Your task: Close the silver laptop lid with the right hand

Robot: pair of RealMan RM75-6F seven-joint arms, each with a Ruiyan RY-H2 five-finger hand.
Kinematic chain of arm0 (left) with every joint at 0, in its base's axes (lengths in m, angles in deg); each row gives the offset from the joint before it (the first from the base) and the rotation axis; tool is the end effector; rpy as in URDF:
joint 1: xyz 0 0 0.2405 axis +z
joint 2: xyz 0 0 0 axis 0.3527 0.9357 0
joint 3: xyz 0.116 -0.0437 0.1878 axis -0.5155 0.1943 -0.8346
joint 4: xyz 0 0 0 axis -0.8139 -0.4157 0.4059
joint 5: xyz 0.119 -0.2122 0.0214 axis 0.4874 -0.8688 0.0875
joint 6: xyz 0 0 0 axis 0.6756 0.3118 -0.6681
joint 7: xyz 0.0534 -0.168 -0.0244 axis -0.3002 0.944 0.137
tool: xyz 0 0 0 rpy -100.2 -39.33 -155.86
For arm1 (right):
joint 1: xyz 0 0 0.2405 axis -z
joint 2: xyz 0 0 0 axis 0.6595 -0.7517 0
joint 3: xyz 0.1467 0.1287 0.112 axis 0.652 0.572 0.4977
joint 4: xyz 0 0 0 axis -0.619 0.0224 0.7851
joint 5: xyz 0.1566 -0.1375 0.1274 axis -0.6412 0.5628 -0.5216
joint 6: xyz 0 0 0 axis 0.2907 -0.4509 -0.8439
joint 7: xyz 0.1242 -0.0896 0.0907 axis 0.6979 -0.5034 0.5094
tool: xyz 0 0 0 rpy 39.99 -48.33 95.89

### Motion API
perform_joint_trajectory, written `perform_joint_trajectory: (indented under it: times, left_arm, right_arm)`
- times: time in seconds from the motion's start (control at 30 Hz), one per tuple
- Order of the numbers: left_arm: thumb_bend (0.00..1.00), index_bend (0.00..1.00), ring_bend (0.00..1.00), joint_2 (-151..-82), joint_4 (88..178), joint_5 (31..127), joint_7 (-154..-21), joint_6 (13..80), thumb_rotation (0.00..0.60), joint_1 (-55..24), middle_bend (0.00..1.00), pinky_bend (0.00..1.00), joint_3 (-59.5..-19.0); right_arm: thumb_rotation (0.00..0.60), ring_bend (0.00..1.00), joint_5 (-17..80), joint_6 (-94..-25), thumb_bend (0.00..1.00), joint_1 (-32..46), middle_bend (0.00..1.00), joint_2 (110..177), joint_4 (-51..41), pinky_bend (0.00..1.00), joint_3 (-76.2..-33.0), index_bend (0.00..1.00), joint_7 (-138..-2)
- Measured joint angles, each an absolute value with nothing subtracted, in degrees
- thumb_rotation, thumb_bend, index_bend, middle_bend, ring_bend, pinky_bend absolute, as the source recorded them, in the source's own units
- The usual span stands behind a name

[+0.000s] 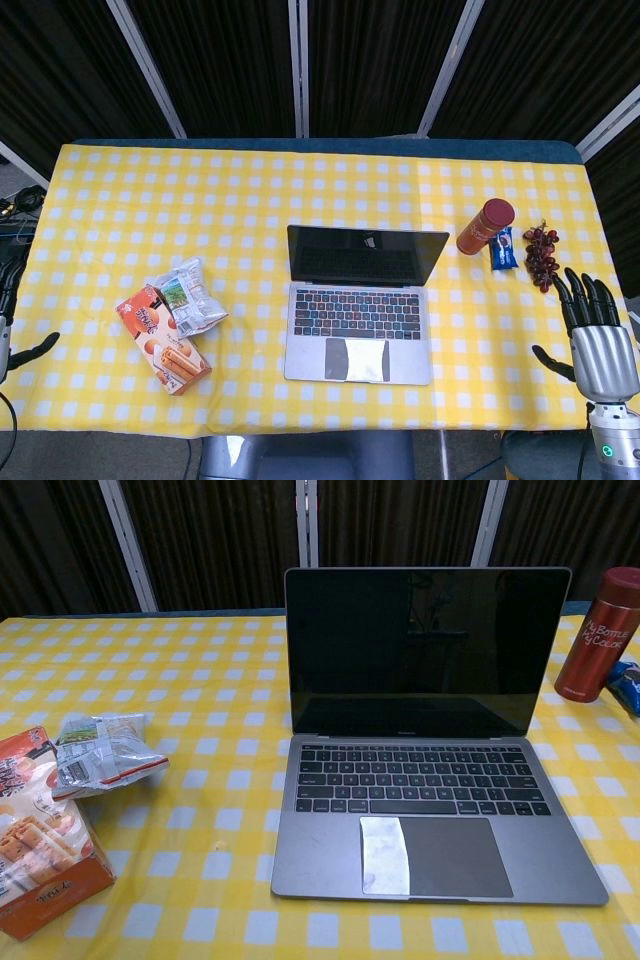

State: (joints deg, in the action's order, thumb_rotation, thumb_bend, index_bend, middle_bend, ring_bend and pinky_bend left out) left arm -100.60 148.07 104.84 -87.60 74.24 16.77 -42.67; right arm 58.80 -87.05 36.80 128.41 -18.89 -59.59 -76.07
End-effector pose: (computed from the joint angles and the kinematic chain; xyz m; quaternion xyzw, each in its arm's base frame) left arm -0.2983 0.2176 0.1301 -0.5691 -0.3363 -0.4205 0.6215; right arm -0.2812 -0.2216 0.1210 0.5935 -0.3033 0.4223 0.6144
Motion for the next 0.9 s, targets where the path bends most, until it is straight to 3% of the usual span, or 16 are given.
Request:
perform_joint_trajectory:
  times: [0.37,0.43,0.5,0.6,0.73,0.9]
  left_arm:
    - [0.00,0.00,0.00,-99.7,149.4,104.3,-89.2,73.7,0.600,17.3,0.00,0.00,-43.2]
    - [0.00,0.00,0.00,-99.7,149.8,104.2,-89.2,73.8,0.600,17.3,0.00,0.00,-43.2]
    - [0.00,0.00,0.00,-99.7,150.2,104.3,-89.5,73.8,0.600,17.3,0.00,0.00,-43.2]
    - [0.00,0.00,0.00,-99.9,150.2,103.8,-90.4,73.3,0.600,17.2,0.00,0.00,-43.1]
    - [0.00,0.00,0.00,-100.1,149.9,102.8,-90.2,71.4,0.600,16.6,0.00,0.00,-43.0]
    - [0.00,0.00,0.00,-100.8,148.6,101.2,-90.6,69.4,0.600,15.9,0.00,0.00,-42.7]
  right_arm:
    - [0.600,0.00,57.9,-84.5,0.03,35.8,0.00,128.1,-19.9,0.00,-59.6,0.00,-75.2]
    - [0.600,0.00,57.9,-84.1,0.20,35.2,0.00,127.9,-20.4,0.00,-59.2,0.00,-74.3]
    - [0.600,0.00,57.8,-82.9,0.51,33.8,0.00,127.3,-21.2,0.00,-58.2,0.02,-73.4]
    - [0.600,0.00,57.1,-79.1,0.79,31.1,0.00,125.4,-23.3,0.00,-56.8,0.08,-72.1]
    - [0.600,0.00,55.1,-70.8,0.97,26.2,0.00,120.8,-28.4,0.00,-54.2,0.09,-69.6]
    - [0.600,0.00,48.9,-57.1,1.00,17.4,0.01,115.8,-33.0,0.00,-49.8,0.10,-67.4]
